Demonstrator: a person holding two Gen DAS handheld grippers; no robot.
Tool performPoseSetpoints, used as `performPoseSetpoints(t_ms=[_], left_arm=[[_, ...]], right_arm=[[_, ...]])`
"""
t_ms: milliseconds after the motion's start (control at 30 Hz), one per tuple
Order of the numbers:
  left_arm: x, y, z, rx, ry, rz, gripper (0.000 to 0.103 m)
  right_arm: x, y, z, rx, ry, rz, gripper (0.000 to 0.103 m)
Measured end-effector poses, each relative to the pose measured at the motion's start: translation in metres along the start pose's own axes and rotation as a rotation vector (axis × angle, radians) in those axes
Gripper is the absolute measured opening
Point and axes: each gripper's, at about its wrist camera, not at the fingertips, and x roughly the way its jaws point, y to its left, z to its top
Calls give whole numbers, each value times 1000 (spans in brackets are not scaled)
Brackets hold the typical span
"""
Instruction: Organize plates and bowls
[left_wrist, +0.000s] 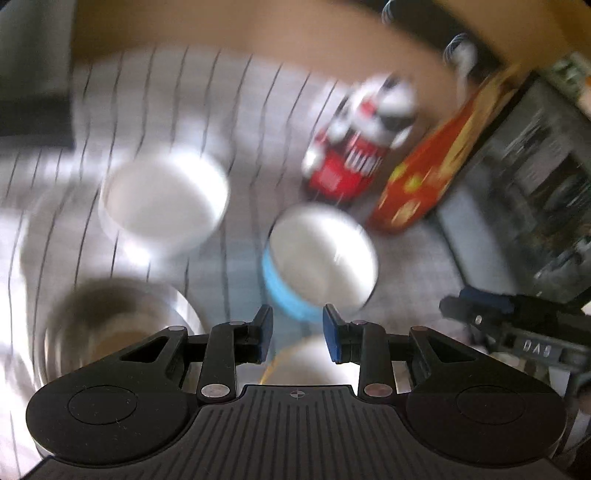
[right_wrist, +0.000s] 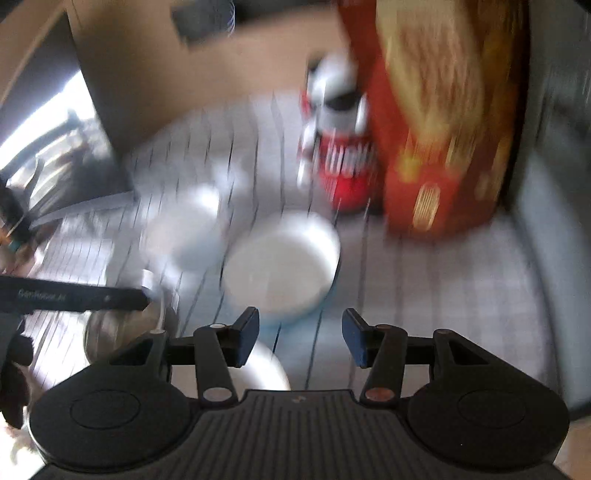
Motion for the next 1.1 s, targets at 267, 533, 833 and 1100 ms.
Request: performPoseSetpoints(t_ms=[267, 533, 833, 1100], left_arm=[[-30, -31, 73, 104, -137, -48, 33], [78, -1, 51, 23, 28, 39, 33], [141, 13, 53, -2, 119, 114, 33], [177, 18, 46, -32, 183, 78, 34]], right_arm=[[-38, 14, 90, -101, -217, -117, 76], [65, -20, 52, 48, 115, -123, 75], [121, -49, 42, 123, 203, -55, 79], [180, -48, 28, 219, 334, -16, 54]])
